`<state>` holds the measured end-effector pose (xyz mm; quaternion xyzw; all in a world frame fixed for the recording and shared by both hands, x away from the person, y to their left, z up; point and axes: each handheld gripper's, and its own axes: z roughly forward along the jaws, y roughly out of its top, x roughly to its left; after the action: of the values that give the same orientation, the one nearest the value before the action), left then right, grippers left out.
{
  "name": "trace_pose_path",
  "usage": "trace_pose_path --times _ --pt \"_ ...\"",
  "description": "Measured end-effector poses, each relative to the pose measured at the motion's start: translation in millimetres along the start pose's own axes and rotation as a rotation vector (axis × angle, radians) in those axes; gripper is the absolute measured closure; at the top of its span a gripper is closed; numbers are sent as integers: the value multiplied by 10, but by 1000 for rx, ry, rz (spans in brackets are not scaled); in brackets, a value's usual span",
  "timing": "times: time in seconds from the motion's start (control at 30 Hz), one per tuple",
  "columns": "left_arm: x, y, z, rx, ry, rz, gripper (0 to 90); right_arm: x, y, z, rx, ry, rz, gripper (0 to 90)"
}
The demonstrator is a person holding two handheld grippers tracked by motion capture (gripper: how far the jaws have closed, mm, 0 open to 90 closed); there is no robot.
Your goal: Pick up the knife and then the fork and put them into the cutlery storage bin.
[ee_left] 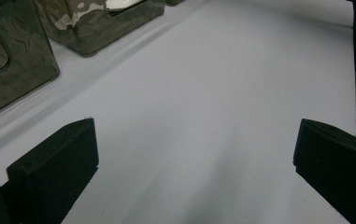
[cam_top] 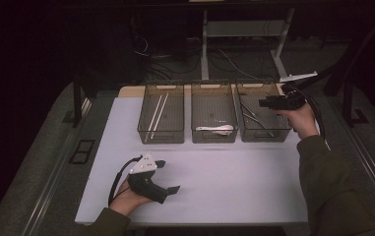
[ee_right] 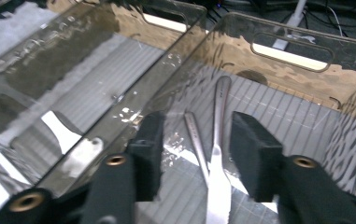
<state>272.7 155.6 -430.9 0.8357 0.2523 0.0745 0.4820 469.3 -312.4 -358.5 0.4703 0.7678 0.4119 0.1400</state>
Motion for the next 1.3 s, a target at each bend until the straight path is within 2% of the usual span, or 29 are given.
trace_pose_path --times 0.07,0.17,0.27,0.43,0.53,0.7,0.9,1.07,1.3 --pt "-1 2 -2 3 0 1 0 31 -23 -32 -9 -12 -13 442" --pt "2 4 -5 -1 0 -3 0 57 -50 -82 -20 -3 -13 378" --pt "10 5 -5 -2 0 -5 0 88 -81 -134 -32 17 -17 345" --pt "21 3 -7 -3 1 -2 0 170 -150 -220 -56 15 -40 303" --pt "29 4 -12 -2 3 -8 0 203 -201 -257 -63 28 -47 295" --pt "32 3 -13 -1 8 -7 0 259 -285 -313 -87 7 -67 282" --pt "35 -9 -28 -5 8 -6 0 350 -414 -367 -110 12 -74 269" --pt "29 -9 -33 -2 7 -2 0 452 -523 -395 -110 3 -90 238" --pt "31 -13 -26 -9 9 6 0 574 -679 -457 -116 24 -115 210"
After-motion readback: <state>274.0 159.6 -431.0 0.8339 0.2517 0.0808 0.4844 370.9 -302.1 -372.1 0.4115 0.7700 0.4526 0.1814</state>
